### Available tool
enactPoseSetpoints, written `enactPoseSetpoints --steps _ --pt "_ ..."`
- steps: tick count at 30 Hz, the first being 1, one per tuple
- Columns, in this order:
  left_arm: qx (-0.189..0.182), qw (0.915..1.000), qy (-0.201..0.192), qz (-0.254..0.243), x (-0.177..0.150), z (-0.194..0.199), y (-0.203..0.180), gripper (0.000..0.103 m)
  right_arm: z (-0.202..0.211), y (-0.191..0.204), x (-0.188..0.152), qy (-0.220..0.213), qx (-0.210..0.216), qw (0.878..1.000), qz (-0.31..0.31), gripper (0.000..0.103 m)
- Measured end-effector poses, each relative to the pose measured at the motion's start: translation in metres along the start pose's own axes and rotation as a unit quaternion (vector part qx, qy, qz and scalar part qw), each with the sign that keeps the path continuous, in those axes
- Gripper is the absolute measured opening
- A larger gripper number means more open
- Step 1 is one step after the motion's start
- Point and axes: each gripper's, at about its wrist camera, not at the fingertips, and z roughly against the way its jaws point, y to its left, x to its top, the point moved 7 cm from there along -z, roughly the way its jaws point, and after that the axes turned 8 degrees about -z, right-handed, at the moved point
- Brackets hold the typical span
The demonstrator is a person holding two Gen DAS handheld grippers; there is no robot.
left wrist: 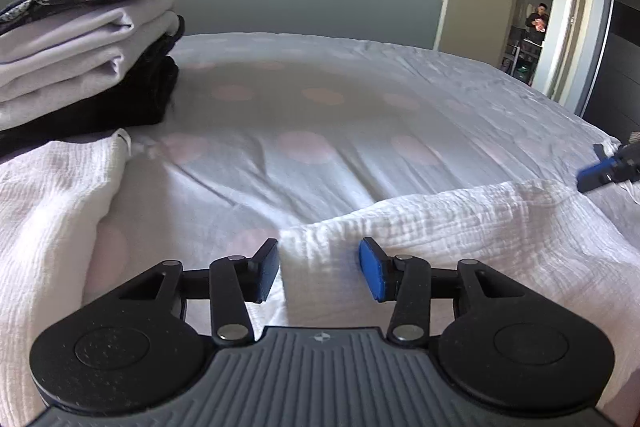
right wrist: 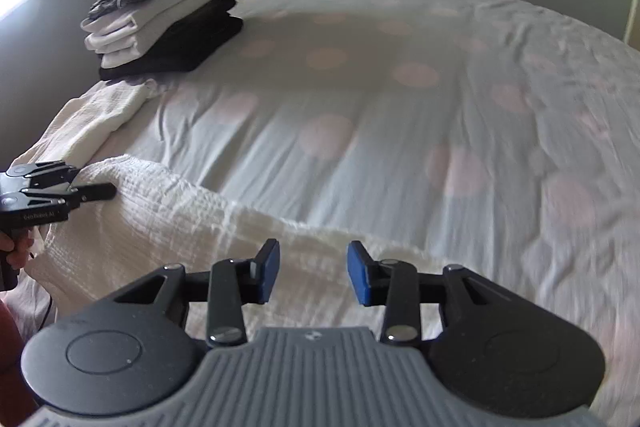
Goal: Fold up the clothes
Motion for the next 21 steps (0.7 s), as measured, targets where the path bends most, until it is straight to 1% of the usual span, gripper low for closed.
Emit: enactPoseSetpoints --steps 1,2,3,5,8,10,11,12,14,16,18,20,21 --pt "0.013 0.9998 -0.01 0.011 0.002 0.007 0.004 0.058 0.003 -0.007 -0.011 0.0 -0.01 1.0 -0.021 0.041" --pt "0.025 0.9992 -0.02 0.022 0.004 0.014 0.009 0.061 0.006 -0.013 -0.022 -0.003 -0.015 0.999 -0.045 0.041" --pt "0.033 0.9984 -0.028 0.037 0.006 0.02 0.014 0.063 0.01 -0.018 -0.032 -0.009 -0.014 0.997 -0.071 0.041" --pt "0.022 0.9953 -0.033 0.088 0.006 0.032 0.023 0.063 0.017 -0.027 -0.049 -0.022 -0.013 0.993 -0.117 0.041" --pt "0.003 0.9862 -0.043 0.16 0.008 0.051 0.034 0.062 0.025 -0.033 -0.069 -0.051 -0.012 0.987 -0.152 0.043" --pt "-0.024 0.9826 -0.057 0.175 0.014 0.062 0.027 0.06 0.027 -0.037 -0.081 -0.067 -0.004 0.981 -0.18 0.046" --pt "-0.035 0.9816 -0.063 0.177 0.017 0.066 0.023 0.058 0.026 -0.039 -0.085 -0.071 -0.002 0.978 -0.196 0.046" --pt "-0.036 0.9837 -0.061 0.165 0.02 0.068 0.015 0.05 0.025 -0.042 -0.088 -0.073 -0.002 0.974 -0.213 0.046" --pt "-0.028 0.9897 -0.044 0.134 0.024 0.063 -0.004 0.044 0.026 -0.047 -0.089 -0.086 -0.009 0.969 -0.232 0.046" --pt "-0.014 0.9942 -0.022 0.104 0.023 0.049 -0.02 0.042 0.029 -0.052 -0.086 -0.106 -0.018 0.964 -0.242 0.046" --pt "-0.002 0.9967 0.001 0.081 0.017 0.032 -0.032 0.042 0.031 -0.057 -0.085 -0.117 -0.02 0.96 -0.254 0.046" --pt "0.006 0.9972 0.027 0.07 0.007 0.014 -0.038 0.041 0.03 -0.063 -0.086 -0.122 -0.023 0.957 -0.264 0.046" --pt "0.01 0.9965 0.039 0.073 0.002 0.006 -0.036 0.04 0.029 -0.066 -0.086 -0.124 -0.024 0.955 -0.269 0.046"
